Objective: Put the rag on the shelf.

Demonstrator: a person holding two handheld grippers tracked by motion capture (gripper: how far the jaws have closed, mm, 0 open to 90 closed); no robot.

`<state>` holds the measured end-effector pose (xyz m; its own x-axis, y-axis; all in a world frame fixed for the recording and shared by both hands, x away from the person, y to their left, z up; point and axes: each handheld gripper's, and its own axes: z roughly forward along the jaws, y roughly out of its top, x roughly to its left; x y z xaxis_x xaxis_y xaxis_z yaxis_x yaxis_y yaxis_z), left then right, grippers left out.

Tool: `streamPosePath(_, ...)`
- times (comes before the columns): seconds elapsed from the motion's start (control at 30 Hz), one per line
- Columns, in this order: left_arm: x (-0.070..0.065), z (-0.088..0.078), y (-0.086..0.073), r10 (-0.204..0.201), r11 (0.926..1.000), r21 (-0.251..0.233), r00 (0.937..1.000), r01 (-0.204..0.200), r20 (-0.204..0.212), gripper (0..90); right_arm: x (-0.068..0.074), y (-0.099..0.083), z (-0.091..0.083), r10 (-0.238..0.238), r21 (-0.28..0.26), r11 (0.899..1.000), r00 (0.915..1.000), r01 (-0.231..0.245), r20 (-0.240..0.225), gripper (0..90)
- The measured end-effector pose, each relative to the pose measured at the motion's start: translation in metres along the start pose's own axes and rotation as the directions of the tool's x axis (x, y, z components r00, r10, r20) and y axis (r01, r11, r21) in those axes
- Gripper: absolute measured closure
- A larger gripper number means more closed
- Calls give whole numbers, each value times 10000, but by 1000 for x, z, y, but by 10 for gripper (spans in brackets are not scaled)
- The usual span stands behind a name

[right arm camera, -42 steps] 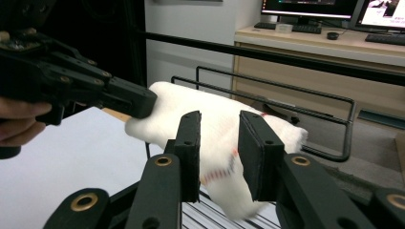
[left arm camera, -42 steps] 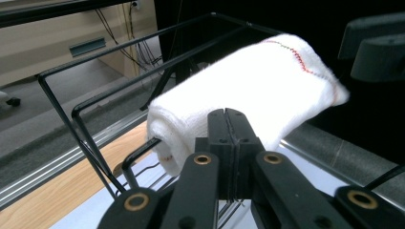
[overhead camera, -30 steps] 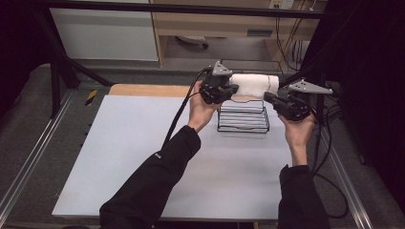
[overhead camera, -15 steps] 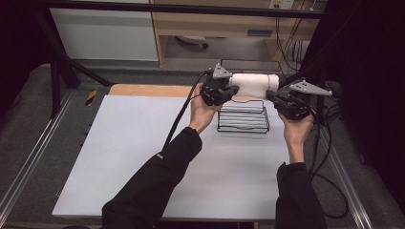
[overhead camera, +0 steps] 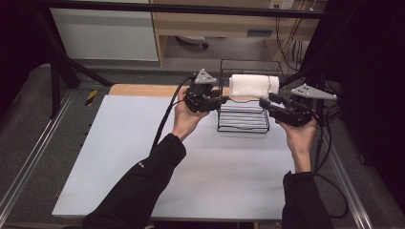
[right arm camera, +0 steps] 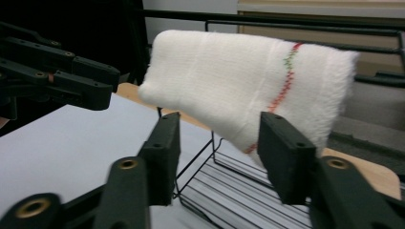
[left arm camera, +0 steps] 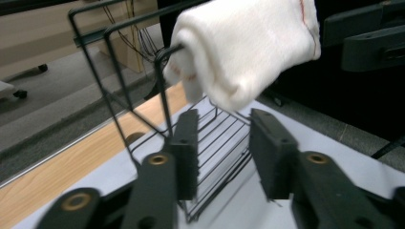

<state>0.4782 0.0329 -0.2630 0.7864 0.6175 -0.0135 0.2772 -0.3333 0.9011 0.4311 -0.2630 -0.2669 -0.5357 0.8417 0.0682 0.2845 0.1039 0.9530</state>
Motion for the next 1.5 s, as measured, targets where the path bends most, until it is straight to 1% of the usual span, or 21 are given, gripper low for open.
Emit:
streamPosePath(0.07, 3, -7, -8, -102, 9998, 144, 9999, 101, 51, 538, 4, -2, 0, 62, 80, 9999, 9999, -61, -125, 384)
streamPosePath(0.13, 7, -15, -17, -71, 9997, 229, 10000, 71, -31, 491, 7, -6, 0, 160, 94, 9998, 9996, -158, -240, 322)
streamPosePath(0.2, 12, -22, -27, -246, 9991, 348, 9997, 246, -11, 441, 10, -11, 1, 254, 144, 9996, 9991, -249, -335, 258)
streamPosePath(0.27, 17, -29, -39, -397, 9980, 485, 9992, 401, -94, 376, 13, -16, 2, 227, 223, 9995, 9990, -219, -388, 218)
streamPosePath(0.33, 22, -36, -51, -422, 9968, 667, 9989, 435, -207, 330, 15, -21, 4, 180, 280, 9995, 9990, -168, -419, 169)
streamPosePath(0.4, 26, -44, -64, -437, 9960, 772, 9986, 460, -314, 291, 17, -27, 6, 219, 363, 9991, 9987, -202, -465, 136)
streamPosePath(0.5, 34, -57, -82, -519, 9952, 804, 9977, 553, -440, 234, 20, -36, 9, 306, 504, 9984, 9974, -273, -646, 89)
streamPosePath(0.67, 43, -76, -115, -645, 9933, 918, 9957, 705, -665, 140, 24, -53, 14, 341, 970, 9950, 9941, -241, -1031, 35)
streamPosePath(0.83, 51, -96, -151, -806, 9904, 1066, 9940, 882, -736, 96, 28, -72, 15, 483, 1307, 9909, 9900, -308, -1329, 7)
streamPosePath(0.87, 52, -100, -158, -857, 9894, 1109, 9934, 939, -764, 92, 28, -76, 16, 446, 1352, 9905, 9897, -261, -1359, 7)
streamPosePath(1.03, 55, -118, -187, -989, 9864, 1221, 9909, 1097, -914, 81, 31, -96, 16, 479, 1604, 9868, 9875, -235, -1502, 6)
streamPosePath(1.13, 57, -127, -202, -1189, 9846, 1164, 9879, 1303, -997, 80, 33, -110, 17, 520, 1817, 9831, 9863, -230, -1566, 6)
streamPosePath(1.23, 58, -135, -215, -1227, 9824, 1279, 9868, 1359, -1059, 80, 33, -124, 17, 629, 2080, 9777, 9845, -279, -1635, 5)
streamPosePath(1.37, 59, -145, -232, -1344, 9803, 1302, 9846, 1486, -1122, 81, 33, -143, 15, 719, 2394, 9705, 9823, -290, -1728, 5)
streamPosePath(1.4, 60, -147, -236, -1301, 9803, 1332, 9844, 1456, -1185, 81, 33, -148, 15, 692, 2462, 9689, 9824, -248, -1735, 5)
streamPosePath(1.47, 61, -151, -243, -1391, 9794, 1301, 9829, 1546, -1207, 84, 32, -157, 13, 781, 2651, 9637, 9823, -306, -1704, 5)
streamPosePath(1.5, 61, -153, -246, -1361, 9796, 1320, 9834, 1516, -1196, 85, 32, -161, 12, 775, 2730, 9616, 9825, -289, -1691, 5)
